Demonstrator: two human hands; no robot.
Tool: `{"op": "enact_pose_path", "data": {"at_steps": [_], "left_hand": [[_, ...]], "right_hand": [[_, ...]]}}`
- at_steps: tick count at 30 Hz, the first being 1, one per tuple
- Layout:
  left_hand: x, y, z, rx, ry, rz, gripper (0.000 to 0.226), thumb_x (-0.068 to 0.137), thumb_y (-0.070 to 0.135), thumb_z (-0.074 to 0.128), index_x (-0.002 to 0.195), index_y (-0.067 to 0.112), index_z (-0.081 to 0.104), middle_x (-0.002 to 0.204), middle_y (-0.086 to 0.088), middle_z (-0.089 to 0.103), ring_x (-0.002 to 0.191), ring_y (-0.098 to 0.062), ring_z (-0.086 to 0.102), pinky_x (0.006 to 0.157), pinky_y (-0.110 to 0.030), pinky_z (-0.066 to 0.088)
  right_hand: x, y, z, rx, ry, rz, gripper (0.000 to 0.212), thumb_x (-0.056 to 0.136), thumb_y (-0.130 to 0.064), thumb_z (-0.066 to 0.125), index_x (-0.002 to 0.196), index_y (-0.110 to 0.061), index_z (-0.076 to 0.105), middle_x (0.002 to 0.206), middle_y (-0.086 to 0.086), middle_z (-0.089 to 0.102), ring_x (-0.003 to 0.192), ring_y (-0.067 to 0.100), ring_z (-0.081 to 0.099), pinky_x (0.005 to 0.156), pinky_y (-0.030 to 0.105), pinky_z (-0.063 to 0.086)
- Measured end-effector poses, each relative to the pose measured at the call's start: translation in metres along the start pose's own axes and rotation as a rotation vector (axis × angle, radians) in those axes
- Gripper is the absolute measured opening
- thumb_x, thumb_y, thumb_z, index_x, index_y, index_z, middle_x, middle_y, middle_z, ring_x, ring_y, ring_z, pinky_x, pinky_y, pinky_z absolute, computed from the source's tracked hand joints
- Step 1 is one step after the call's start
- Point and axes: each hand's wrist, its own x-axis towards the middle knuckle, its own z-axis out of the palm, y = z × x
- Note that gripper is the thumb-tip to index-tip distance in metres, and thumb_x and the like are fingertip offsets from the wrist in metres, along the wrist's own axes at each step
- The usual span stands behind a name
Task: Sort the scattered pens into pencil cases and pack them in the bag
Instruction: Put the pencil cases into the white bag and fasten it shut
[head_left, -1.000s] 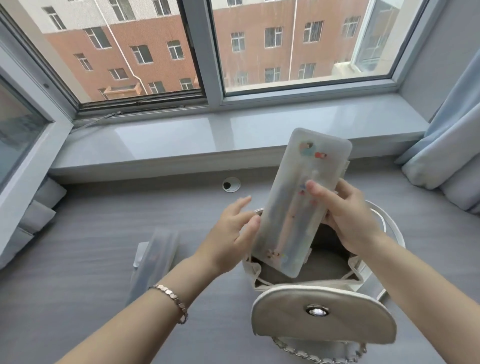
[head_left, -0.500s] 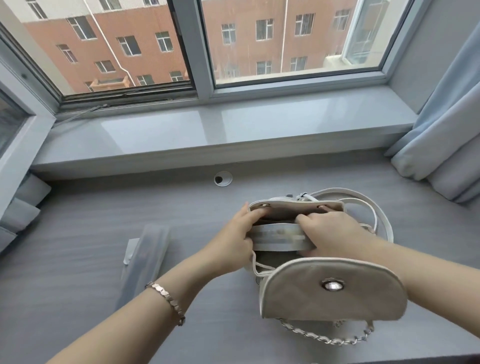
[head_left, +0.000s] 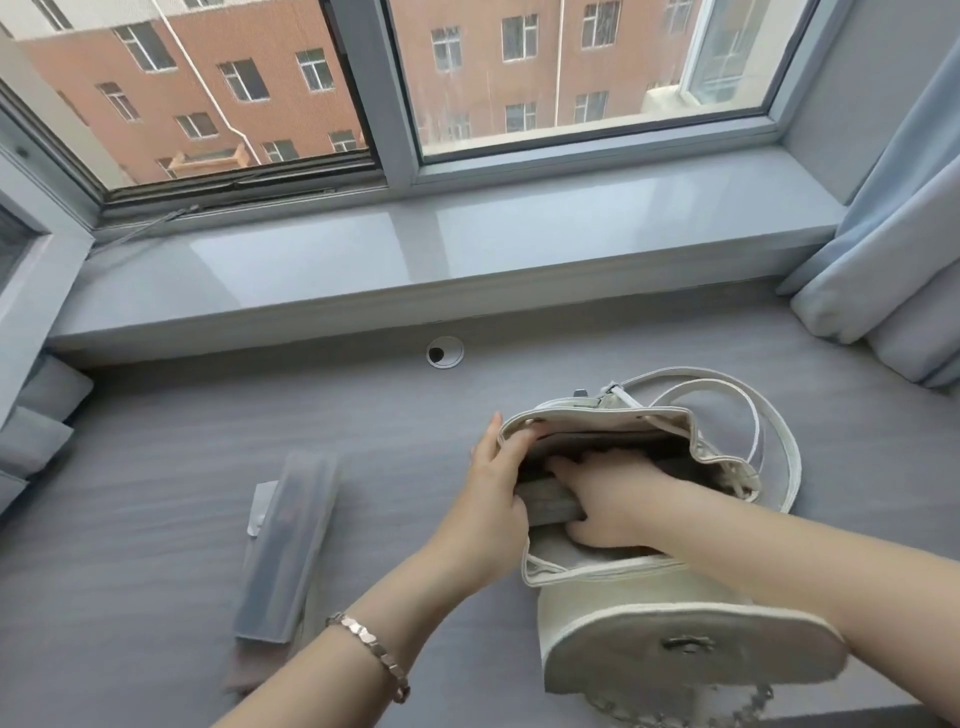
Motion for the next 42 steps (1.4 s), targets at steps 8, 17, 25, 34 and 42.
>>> {"op": "enact_pose_path", "data": {"at_steps": [8,17,25,34,42], "left_hand": [[0.013,0.005,0.017,-0.038,-0.048,-0.022,0.081,0.073,-0.02,0.024,0.14,0.024,0.034,0.158,0.0,-0.003,0.145,-0.009,-0.006,0.111,-0.015,0.003],[0.002,-0.016,-0.049,-0.446,0.139,-0.263,0.028,0.079,0.002,0.051,0.08,0.023,0.07,0.124,-0.003,0.062,0.105,-0.006,0.058,0.09,-0.027,0.042],[-0.03,-0.145,-0.091,0.638,0.248,-0.87,0.091,0.084,0.046,0.058,0.147,0.007,0.007,0.145,-0.023,0.03,0.133,-0.04,0.031,0.107,-0.043,0.029],[-0.022,0.001,-0.074,0.198,0.425,-0.323,0.079,0.076,0.044,0.067,0.141,0.021,0.028,0.135,-0.006,0.043,0.123,-0.024,0.044,0.098,-0.032,0.037],[-0.006,0.067,-0.007,0.324,0.072,0.095,0.091,0.072,0.049,0.07,0.144,0.023,0.021,0.123,-0.001,0.041,0.116,-0.017,0.041,0.098,-0.028,0.037]], "right_hand": [[0.005,0.006,0.01,-0.084,-0.065,0.201,0.08,0.087,-0.061,0.039,0.142,-0.01,0.013,0.128,0.019,0.051,0.111,0.033,0.054,0.085,0.038,0.045],[-0.024,0.002,-0.027,0.616,0.066,0.037,0.046,0.089,-0.046,0.045,0.128,-0.022,0.045,0.131,-0.002,0.054,0.118,0.017,0.051,0.099,0.031,0.039],[-0.024,-0.007,-0.039,0.622,0.146,-0.032,0.031,0.091,-0.037,0.044,0.115,-0.023,0.058,0.119,-0.006,0.063,0.109,0.014,0.055,0.095,0.031,0.042],[-0.029,0.008,-0.056,1.148,0.028,-0.03,0.072,0.054,-0.081,0.048,0.088,-0.021,0.07,0.099,-0.003,0.072,0.099,0.009,0.063,0.095,0.037,0.048],[-0.038,0.015,-0.052,1.717,0.106,0.126,0.015,0.081,-0.021,0.065,0.094,-0.013,0.07,0.086,0.003,0.074,0.076,0.012,0.07,0.064,0.026,0.056]]}}
